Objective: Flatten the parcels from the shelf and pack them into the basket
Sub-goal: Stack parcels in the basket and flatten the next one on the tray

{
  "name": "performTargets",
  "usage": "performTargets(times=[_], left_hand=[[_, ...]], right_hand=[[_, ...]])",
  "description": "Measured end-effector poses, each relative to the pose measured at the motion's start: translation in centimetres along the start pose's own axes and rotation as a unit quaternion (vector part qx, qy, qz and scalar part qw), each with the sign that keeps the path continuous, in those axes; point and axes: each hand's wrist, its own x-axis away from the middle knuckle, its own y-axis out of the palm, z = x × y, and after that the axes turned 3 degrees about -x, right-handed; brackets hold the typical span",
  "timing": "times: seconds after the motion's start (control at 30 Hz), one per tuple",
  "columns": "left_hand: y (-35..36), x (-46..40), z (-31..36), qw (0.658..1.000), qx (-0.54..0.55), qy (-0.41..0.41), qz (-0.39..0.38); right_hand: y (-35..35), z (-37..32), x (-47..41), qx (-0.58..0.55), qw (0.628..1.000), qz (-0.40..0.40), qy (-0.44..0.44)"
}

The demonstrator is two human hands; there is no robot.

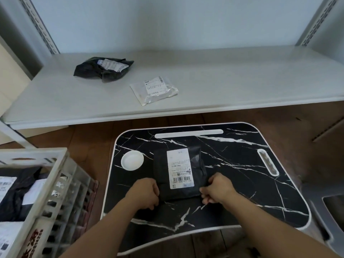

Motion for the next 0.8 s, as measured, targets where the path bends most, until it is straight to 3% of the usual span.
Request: performTargets(times=[0.1,0.17,0.23,0.33,0.47,0.63,0.8], left_hand=[[0.5,-0.5,0.6,0.990,0.011,-0.010,0.142],[0.5,-0.8,1.6,0.964,0.002,-0.005,0.266],[0.6,-1.3,2.7,0.937,-0.012,0.029,0.347],[1.3,-2.6,4.1,0.936,-0.078,0.080,0.333],[3.3,-4.9,4.6,0.922,-0.193,0.117,0.315],[4.8,-7.2,3.4,0.928,-0.204,0.135,0.280],[5.5,-8.1,2.4,0.912,-0.207,0.166,0.311]], right_hand=[[-0.1,-0.6,0.6,0.103,0.995,-0.001,0.019],[-0.6,-1.3,0.7,0.183,0.975,0.117,-0.049],[-0.6,-2.4,0.9,0.232,0.927,0.228,-0.188],[0.5,-3.9,-0.6,0.316,0.858,0.209,-0.347],[3.4,-3.5,-4.0,0.427,0.811,0.148,-0.371],[5.2,-1.0,-6.5,0.422,0.816,0.160,-0.362],[5.1,0.3,-7.1,0.403,0.804,0.180,-0.399]])
